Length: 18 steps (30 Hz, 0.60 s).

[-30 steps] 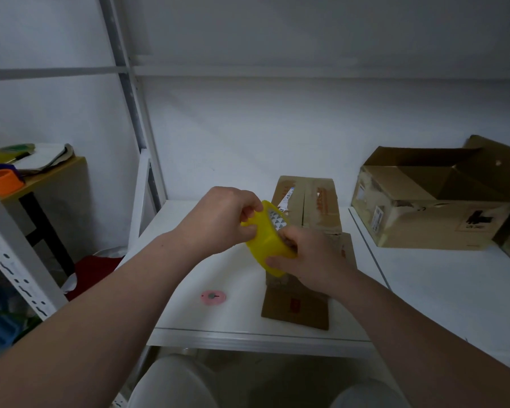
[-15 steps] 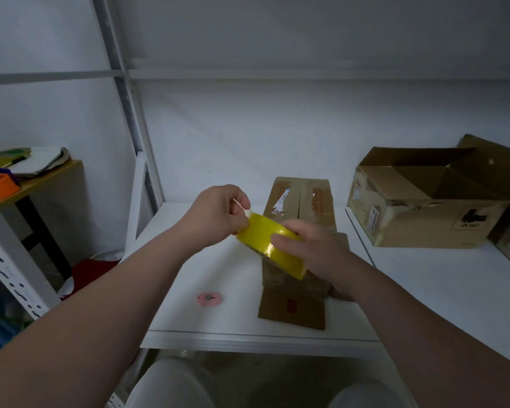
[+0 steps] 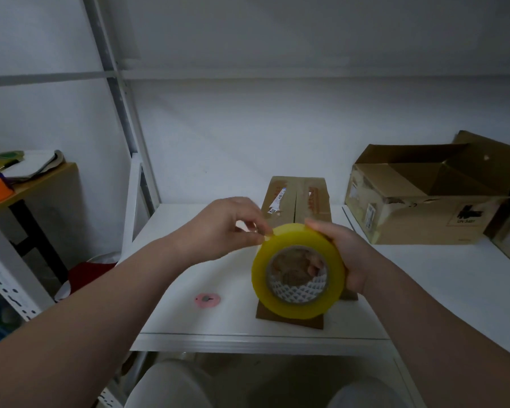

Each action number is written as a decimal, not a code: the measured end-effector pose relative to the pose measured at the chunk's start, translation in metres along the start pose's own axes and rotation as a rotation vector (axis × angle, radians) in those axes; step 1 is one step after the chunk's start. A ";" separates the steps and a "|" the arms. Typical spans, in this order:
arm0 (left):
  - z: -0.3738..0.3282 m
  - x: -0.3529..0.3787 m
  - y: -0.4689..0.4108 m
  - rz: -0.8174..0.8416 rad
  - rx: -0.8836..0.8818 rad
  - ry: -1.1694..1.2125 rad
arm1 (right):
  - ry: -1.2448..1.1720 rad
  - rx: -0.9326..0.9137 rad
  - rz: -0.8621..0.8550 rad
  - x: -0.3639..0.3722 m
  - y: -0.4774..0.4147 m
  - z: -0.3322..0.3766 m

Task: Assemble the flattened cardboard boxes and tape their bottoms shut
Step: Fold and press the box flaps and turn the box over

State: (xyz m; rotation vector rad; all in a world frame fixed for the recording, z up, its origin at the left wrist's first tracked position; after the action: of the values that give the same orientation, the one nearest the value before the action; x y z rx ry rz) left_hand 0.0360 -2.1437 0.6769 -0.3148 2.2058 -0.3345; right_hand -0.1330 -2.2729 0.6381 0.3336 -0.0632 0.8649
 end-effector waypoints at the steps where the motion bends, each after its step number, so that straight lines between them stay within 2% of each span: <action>1: 0.000 0.001 0.000 0.005 0.063 -0.036 | -0.015 0.033 0.018 -0.002 0.000 -0.001; 4: 0.001 0.008 -0.002 0.001 0.194 -0.133 | -0.068 0.171 0.066 -0.006 -0.002 -0.005; 6: -0.003 0.015 -0.002 -0.038 0.184 -0.127 | -0.137 0.195 0.037 -0.006 -0.005 -0.010; 9: -0.005 0.022 -0.005 -0.183 0.124 -0.139 | -0.258 0.156 0.001 -0.003 -0.007 -0.011; 13: 0.005 0.023 -0.012 -0.308 -0.097 -0.135 | -0.352 0.024 0.129 -0.003 -0.008 -0.008; 16: 0.017 0.024 -0.014 -0.400 -0.318 -0.123 | -0.268 -0.108 0.139 0.003 -0.002 -0.002; 18: 0.020 0.025 -0.016 -0.418 -0.384 -0.133 | -0.187 -0.170 0.167 0.002 -0.003 -0.002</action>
State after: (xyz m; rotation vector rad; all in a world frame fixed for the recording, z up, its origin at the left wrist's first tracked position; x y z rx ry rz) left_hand 0.0387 -2.1697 0.6527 -0.9862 2.0520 -0.1040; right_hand -0.1293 -2.2721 0.6356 0.2514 -0.3400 0.9847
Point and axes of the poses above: each hand's wrist, its own y-axis away from the middle knuckle, its own x-axis out of the palm, z = x × y, the point moved 1 cm from there along -y, towards the middle knuckle, and after that the axes turned 2 degrees about -z, right-handed, at the moved point
